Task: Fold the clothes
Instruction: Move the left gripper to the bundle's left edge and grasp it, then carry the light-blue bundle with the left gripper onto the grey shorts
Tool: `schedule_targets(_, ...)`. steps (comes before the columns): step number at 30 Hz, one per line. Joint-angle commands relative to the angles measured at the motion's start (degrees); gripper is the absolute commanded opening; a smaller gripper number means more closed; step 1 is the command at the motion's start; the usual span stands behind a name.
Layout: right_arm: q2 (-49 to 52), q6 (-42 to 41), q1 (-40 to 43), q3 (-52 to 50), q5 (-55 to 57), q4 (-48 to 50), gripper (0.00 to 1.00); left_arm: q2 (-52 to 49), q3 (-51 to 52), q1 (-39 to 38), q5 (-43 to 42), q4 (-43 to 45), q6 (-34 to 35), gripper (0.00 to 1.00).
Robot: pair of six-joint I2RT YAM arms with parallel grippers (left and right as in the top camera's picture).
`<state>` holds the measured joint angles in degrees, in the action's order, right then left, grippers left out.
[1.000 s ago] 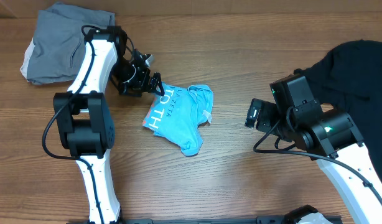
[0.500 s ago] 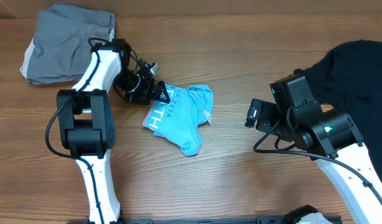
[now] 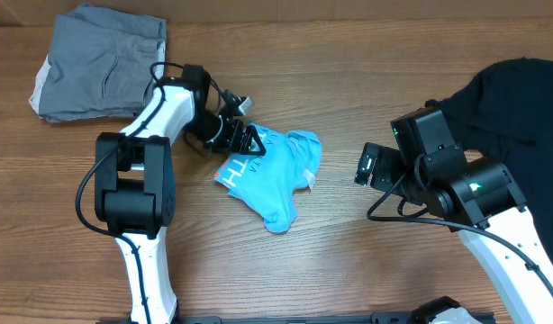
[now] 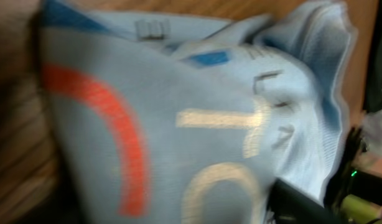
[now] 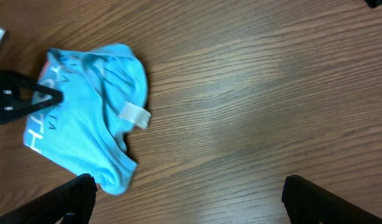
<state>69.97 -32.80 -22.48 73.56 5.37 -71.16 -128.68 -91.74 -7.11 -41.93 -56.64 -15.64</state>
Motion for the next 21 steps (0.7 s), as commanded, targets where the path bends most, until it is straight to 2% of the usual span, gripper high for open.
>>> schedule_targets(1,0.0,-0.1,0.1,0.3,0.6,0.3,1.0,-4.2,5.2,-1.6,1.4,1.5,-0.3,0.48)
schedule_targets(3,0.0,-0.1,0.1,0.3,0.6,0.3,1.0,-4.2,5.8,-1.7,1.4,1.7,0.0,0.33)
schedule_targets(5,0.0,-0.1,0.1,0.3,0.6,0.3,1.0,-4.2,5.9,-1.9,1.4,1.5,0.0,0.04)
schedule_targets(8,0.0,-0.1,0.1,0.3,0.6,0.3,1.0,-4.2,5.9,-1.9,1.4,1.6,2.2,0.04)
schedule_targets(14,0.0,-0.1,0.1,0.3,0.6,0.3,1.0,-4.0,5.1,-1.3,1.5,6.3,12.5,0.04)
schedule_targets(21,0.0,-0.1,0.1,0.3,0.6,0.3,1.0,-3.7,-4.6,0.3,8.4,5.3,15.5,0.04)
